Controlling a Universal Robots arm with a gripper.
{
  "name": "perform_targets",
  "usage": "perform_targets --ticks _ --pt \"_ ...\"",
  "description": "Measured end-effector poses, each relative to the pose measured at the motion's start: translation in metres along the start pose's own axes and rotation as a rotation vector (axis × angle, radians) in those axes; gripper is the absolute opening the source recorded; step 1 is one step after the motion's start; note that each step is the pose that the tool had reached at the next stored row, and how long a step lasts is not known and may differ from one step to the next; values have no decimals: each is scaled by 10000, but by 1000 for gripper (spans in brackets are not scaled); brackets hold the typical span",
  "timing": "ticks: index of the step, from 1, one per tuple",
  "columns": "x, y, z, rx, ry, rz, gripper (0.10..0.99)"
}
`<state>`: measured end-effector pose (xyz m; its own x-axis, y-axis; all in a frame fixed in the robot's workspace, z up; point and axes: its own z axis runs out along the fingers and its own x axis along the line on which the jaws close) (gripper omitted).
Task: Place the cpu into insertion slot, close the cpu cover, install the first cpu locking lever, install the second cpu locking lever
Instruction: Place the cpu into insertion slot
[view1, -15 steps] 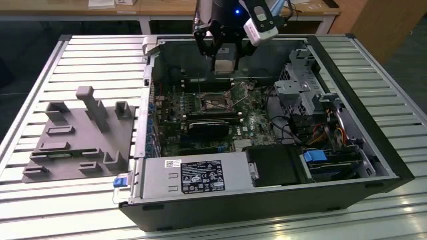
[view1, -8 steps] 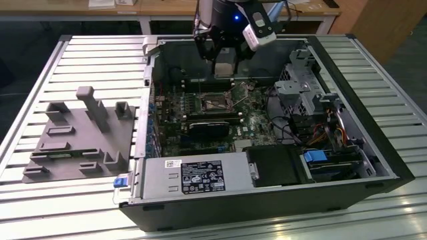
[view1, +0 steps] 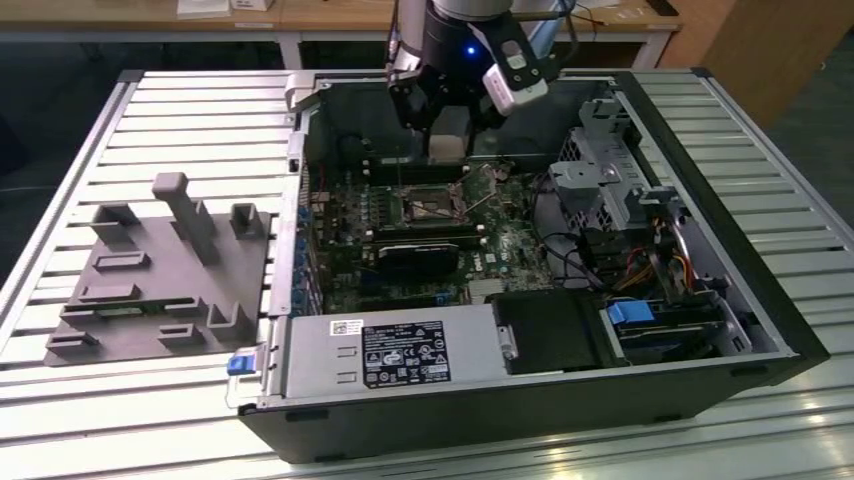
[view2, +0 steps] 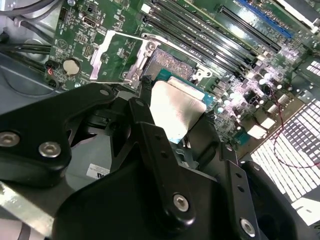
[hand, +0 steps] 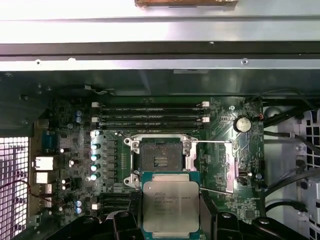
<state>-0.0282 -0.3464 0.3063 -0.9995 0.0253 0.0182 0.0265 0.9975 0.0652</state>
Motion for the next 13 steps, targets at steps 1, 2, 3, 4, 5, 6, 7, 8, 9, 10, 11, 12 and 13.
perform_targets --ticks 1,2,3,4,5,6,7,8,9,10,11,12,13 --pt "0 -1 8 -1 -3 37 537" --pt "0 -1 13 -3 -11 168 537" --pt "0 -1 18 -6 -23 357 537" --pt "0 -2 23 -9 -34 535 537" --pt "0 -2 27 -13 -47 715 537" --pt "-1 -2 32 -16 -58 893 537" --pt "-1 -2 36 -18 -70 1074 537" --pt "-1 -3 40 -22 -82 1253 537" --pt "-1 -3 44 -25 -94 1448 537" --pt "-1 -3 49 -29 -106 1629 537" --pt "-1 -4 52 -32 -118 1807 537" --pt "-1 -4 56 -34 -129 1987 537" --pt "-1 -4 60 -39 -142 2165 537"
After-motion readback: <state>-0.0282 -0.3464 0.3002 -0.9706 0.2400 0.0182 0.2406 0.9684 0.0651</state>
